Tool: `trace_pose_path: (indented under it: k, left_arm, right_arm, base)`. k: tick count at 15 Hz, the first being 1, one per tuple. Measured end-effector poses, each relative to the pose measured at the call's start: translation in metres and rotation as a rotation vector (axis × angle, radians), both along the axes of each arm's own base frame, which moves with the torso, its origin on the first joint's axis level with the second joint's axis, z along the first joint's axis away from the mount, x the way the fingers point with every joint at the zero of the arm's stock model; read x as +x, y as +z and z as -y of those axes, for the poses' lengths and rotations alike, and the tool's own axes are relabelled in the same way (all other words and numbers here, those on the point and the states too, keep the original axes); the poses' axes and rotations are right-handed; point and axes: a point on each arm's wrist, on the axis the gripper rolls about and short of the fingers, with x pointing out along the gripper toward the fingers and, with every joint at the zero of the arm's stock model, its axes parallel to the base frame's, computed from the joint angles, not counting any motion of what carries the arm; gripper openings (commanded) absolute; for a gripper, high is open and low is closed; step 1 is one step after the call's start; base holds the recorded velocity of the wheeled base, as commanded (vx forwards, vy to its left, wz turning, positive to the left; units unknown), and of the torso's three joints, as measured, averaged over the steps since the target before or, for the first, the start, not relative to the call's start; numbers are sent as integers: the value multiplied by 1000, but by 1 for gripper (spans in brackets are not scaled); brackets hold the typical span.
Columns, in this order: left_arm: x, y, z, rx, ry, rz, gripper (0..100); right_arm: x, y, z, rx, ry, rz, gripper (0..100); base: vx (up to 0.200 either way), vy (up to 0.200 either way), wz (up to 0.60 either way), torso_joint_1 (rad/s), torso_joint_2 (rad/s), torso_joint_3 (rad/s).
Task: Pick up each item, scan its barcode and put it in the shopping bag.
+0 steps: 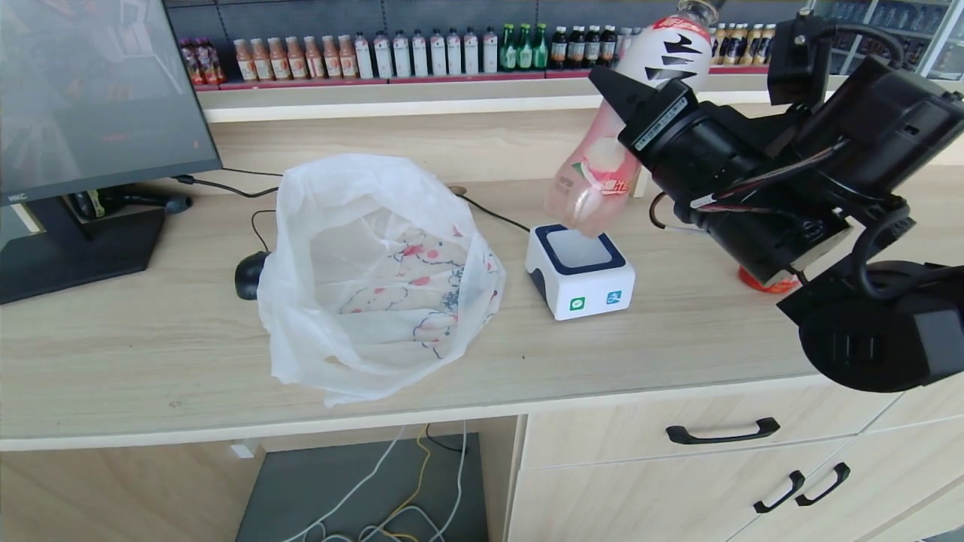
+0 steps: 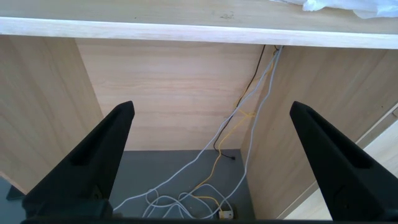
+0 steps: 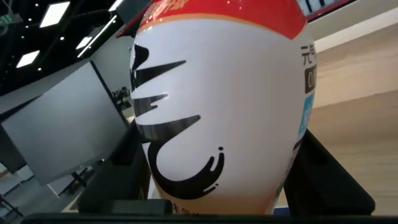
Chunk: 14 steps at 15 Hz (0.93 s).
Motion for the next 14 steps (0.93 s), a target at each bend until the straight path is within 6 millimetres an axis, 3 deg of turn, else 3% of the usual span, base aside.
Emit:
trace_pose_path:
  k: [8,14]
  left_arm:
    - [0,0,0,0,0,0,100]
    - [0,0,0,0,-1,0,100]
  right_arm:
    - [15,-15,-6,202,70,-140,0]
    - [42,-39,4,308,49,-247,0]
  base:
    - [0,0,0,0,0,0]
    - [0,0,0,0,0,0]
